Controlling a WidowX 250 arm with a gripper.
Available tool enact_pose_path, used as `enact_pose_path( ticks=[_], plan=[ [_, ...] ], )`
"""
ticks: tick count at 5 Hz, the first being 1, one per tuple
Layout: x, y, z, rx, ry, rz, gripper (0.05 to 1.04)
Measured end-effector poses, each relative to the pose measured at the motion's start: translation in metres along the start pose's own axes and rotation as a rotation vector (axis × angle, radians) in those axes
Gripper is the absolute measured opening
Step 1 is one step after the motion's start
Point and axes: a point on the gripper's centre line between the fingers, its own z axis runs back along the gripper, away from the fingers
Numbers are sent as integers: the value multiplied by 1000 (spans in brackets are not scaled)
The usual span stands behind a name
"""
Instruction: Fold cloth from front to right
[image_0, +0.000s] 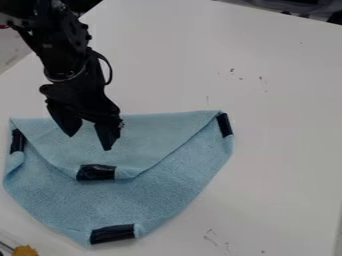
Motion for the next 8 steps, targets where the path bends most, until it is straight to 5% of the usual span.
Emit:
enact_pose_path(
  ticks=[2,4,5,8],
  plan=[
    [-20,-20,-4,2,39,46,1000],
    [-55,-53,6,24,26,154,1000],
    [-69,-68,-4,-5,31,196,1000],
    [-75,-87,-21,-40,68,244,1000]
  ],
)
